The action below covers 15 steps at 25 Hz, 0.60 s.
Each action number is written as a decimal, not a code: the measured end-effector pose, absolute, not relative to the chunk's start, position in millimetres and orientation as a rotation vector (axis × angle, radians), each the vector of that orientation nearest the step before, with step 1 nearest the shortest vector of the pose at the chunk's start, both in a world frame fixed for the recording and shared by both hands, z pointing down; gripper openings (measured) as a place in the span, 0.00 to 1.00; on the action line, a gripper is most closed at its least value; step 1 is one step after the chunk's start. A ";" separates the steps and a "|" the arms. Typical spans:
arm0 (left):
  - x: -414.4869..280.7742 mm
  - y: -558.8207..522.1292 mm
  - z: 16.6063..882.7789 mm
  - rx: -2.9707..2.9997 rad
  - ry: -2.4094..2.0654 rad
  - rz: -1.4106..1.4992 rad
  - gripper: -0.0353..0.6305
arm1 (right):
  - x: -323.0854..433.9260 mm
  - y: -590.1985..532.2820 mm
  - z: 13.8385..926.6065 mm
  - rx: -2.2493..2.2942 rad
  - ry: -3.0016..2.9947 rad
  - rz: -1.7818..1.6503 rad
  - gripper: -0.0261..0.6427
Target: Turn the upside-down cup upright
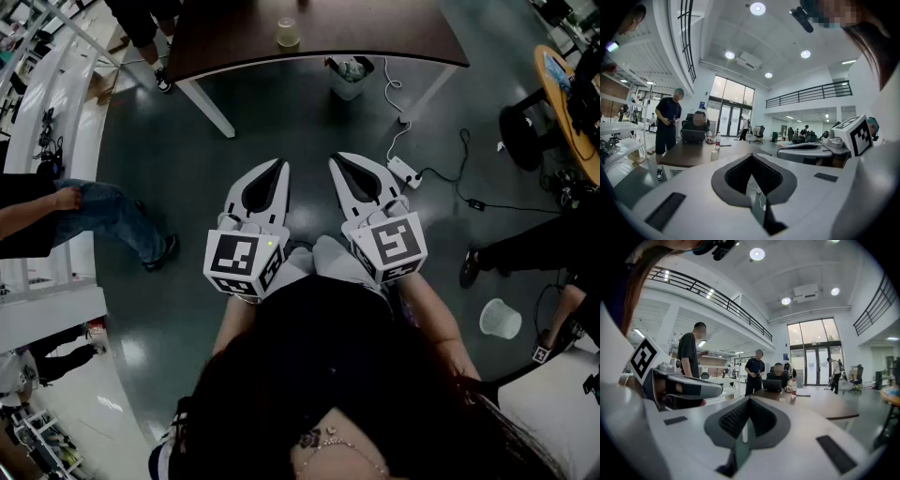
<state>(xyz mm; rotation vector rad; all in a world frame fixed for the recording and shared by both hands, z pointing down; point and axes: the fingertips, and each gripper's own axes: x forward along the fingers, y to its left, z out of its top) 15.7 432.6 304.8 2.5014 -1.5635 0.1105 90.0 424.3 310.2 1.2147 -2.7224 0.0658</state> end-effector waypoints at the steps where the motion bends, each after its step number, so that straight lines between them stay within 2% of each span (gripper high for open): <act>1: 15.9 432.7 305.7 2.501 -1.563 0.111 0.06 | 90.1 424.4 311.0 1.215 -2.723 0.067 0.06; 15: 22.2 415.6 308.9 2.485 -1.565 0.112 0.06 | 96.4 407.9 313.8 1.199 -2.736 0.075 0.06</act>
